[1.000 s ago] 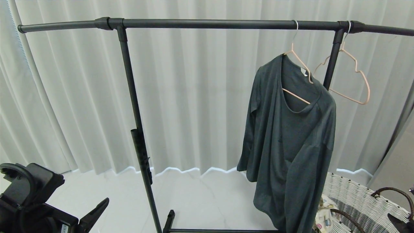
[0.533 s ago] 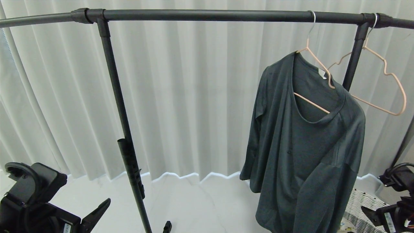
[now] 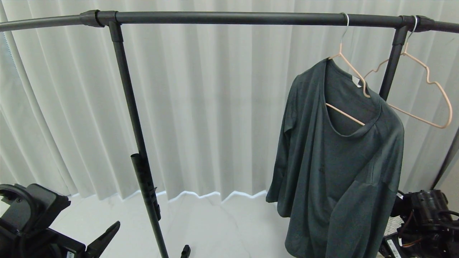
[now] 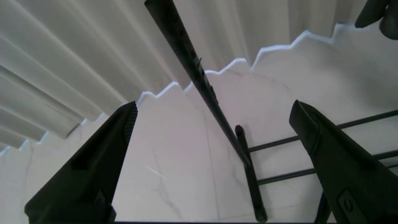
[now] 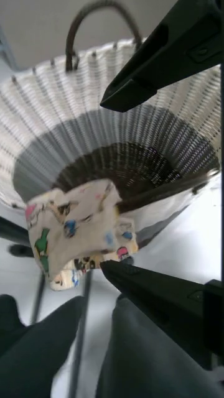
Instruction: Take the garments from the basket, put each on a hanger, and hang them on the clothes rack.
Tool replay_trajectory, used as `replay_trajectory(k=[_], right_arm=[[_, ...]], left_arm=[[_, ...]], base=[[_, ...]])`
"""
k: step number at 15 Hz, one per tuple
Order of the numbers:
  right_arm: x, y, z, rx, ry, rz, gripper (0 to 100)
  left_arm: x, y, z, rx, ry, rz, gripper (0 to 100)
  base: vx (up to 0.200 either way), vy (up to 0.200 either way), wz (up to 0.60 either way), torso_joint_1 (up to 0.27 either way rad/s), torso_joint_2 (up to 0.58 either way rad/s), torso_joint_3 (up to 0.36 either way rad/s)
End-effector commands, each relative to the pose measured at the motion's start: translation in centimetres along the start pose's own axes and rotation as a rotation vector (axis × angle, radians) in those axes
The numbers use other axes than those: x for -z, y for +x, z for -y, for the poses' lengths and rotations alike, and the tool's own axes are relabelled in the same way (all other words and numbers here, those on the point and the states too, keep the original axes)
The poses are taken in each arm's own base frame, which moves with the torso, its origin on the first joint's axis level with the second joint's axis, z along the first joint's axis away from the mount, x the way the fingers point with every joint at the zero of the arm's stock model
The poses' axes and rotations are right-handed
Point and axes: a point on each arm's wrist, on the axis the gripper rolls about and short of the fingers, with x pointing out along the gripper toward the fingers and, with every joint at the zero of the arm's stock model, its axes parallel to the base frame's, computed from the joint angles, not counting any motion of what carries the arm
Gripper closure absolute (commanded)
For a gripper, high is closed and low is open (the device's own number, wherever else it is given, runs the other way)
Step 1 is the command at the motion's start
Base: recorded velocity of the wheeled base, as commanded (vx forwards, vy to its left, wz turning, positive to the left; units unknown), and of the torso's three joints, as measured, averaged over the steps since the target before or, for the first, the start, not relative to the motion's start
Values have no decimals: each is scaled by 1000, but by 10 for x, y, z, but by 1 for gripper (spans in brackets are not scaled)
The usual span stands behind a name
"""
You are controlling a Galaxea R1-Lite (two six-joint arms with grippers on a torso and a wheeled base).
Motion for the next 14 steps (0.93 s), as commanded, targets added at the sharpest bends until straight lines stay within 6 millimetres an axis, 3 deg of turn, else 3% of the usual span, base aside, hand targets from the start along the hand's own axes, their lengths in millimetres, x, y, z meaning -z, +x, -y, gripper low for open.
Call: replay_trajectory(k=[1,4,9,10,14], right_arm=[[-5,35,-8,-15,-19,-74,0],[-12,57,-9,-8,-17,-90,0],[-10,63,-7,14,-9,-114,0],[-10,63,-7,14,-7,-112,100],[-16,51,-3,96,9,-80,100]], left_arm=[[4,-1,1,2,1,-11,0],[9,-4,2,-1,2,-11,0],[10,-3,3,4,8,-18,0],[10,-2,3,5,7,-20,0],[9,-3,3,4,5,-17,0]], base=[[0,0,0,0,0,0],[0,0,0,0,0,0],[0,0,0,0,0,0],[0,0,0,0,0,0],[0,0,0,0,0,0]])
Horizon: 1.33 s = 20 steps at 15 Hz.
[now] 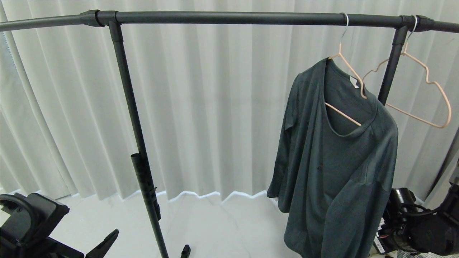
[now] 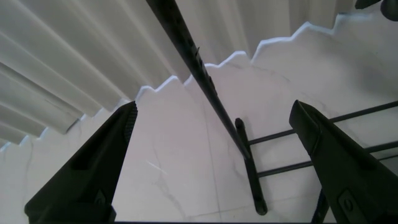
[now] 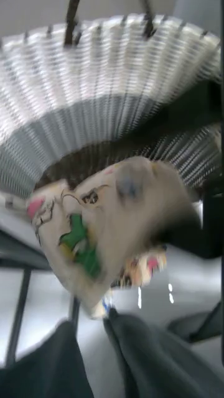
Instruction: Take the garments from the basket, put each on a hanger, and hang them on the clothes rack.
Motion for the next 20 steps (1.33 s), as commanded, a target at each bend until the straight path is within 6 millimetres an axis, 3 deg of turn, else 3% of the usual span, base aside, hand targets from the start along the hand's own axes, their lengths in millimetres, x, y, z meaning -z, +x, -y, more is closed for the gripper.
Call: replay_trajectory(k=[1,5,10,16,20], right_arm=[[-5,-16,4,34,18,54,100],[-25,-66,21,59,108,268,100],[-26,-150,40,49,125,427,100],[-21,-248,35,-108,4,603,100],[-30,-277,23,-211,-62,703,100]], left_arm=[[0,0,0,0,0,-1,0],[1,0,0,1,4,-4,0],[0,-3,0,-8,4,15,0],[-2,-6,-2,-16,1,38,0],[-6,-7,-2,-12,1,61,0]], base=[[0,0,0,0,0,0],[0,0,0,0,0,0],[-80,0,0,2,-1,1],[-200,0,0,4,4,3],[-200,0,0,1,4,2]])
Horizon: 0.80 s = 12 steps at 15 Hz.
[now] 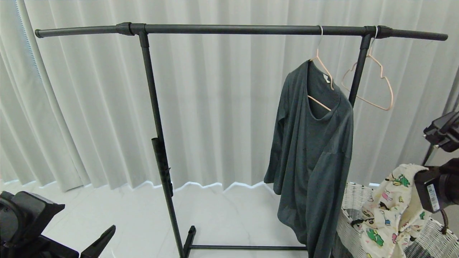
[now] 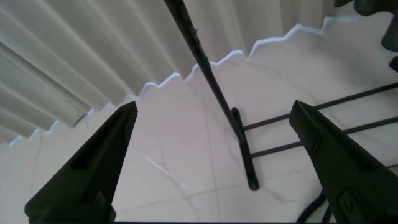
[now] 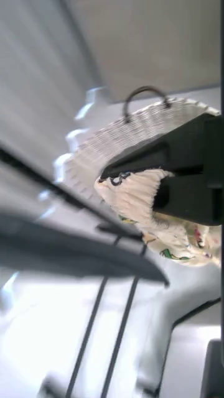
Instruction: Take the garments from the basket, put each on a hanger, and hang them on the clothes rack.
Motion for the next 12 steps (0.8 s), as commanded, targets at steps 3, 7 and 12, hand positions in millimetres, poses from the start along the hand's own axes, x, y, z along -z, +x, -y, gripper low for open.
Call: replay_trajectory(k=[3,7,12], right_arm=[[-24,-13,-26,-162,-2,102,100],[-58,-11,-72,-345,90,138,100],[-92,20,-123,-412,108,208,100]], left_arm=[[-8,-8,6,76,25,87,0],[-36,-13,17,252,24,216,0],[-101,-21,38,537,-167,350,0]], base=[[-133,0,0,2,2,2],[0,0,0,0,0,0],[0,0,0,0,0,0]])
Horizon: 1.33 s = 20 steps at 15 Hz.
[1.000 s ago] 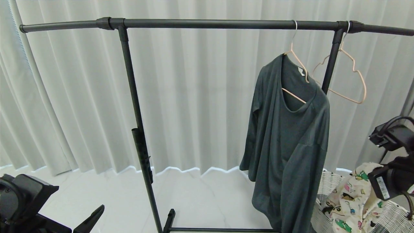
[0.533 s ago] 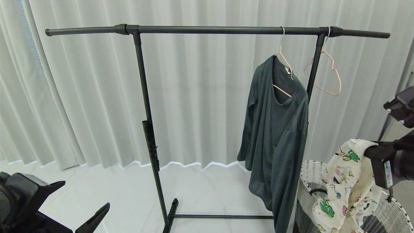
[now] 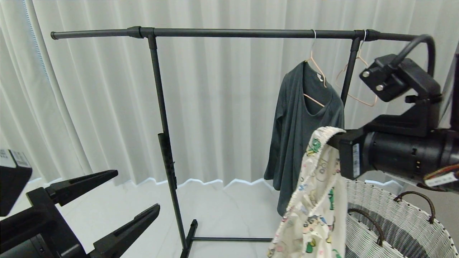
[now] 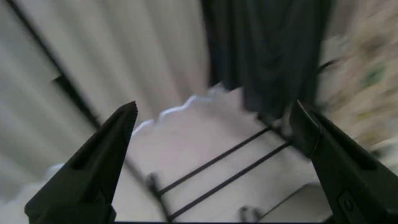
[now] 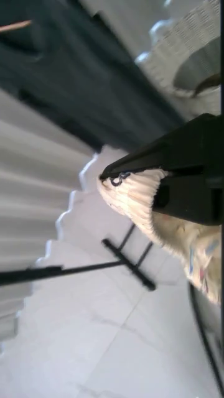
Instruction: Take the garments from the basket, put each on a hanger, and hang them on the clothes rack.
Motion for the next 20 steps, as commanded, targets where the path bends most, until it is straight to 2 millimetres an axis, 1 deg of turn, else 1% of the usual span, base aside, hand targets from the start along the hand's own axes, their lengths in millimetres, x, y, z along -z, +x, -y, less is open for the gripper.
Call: replay_trajectory(k=[1,2,3,5,6,7,9,10,11,13,15,17,18,20], right_arm=[[-2,42,-30,-44,-14,-9,100],[-4,50,-38,-60,-16,-2,100],[-7,59,-53,-90,-11,5,100],[-13,68,-76,-140,-1,22,100],[-14,70,-78,-144,-1,25,100],[-19,71,-83,-155,3,39,100],[-21,72,-84,-157,5,43,100],[-22,71,-84,-158,6,46,100],[-23,70,-84,-158,8,50,100],[-28,64,-83,-163,15,68,100],[-32,58,-82,-171,20,83,100],[-33,54,-85,-184,19,87,100],[-33,51,-87,-191,18,90,100],[-36,47,-86,-196,22,98,100]], left_arm=[[-21,18,18,130,-71,11,0],[-20,22,22,153,-75,-5,0],[-17,27,27,174,-71,-30,0],[-14,37,33,196,-60,-68,0],[-13,39,34,199,-59,-76,0],[-14,45,38,211,-65,-93,0],[-19,54,54,279,-117,-112,0],[-19,59,62,300,-144,-133,0],[-15,66,64,292,-157,-160,0],[-12,71,62,241,-178,-171,0],[-12,73,61,226,-256,-147,0],[-6,78,60,184,-265,-160,0],[8,82,61,114,-244,-208,0],[21,78,59,49,-251,-236,0]], base=[[0,0,0,0,0,0],[0,0,0,0,0,0],[0,0,0,0,0,0],[0,0,0,0,0,0],[0,0,0,0,0,0],[0,0,0,0,0,0],[0,0,0,0,0,0],[0,0,0,0,0,0],[0,0,0,0,0,0],[0,0,0,0,0,0],[0,0,0,0,0,0],[0,0,0,0,0,0],[0,0,0,0,0,0],[0,0,0,0,0,0]])
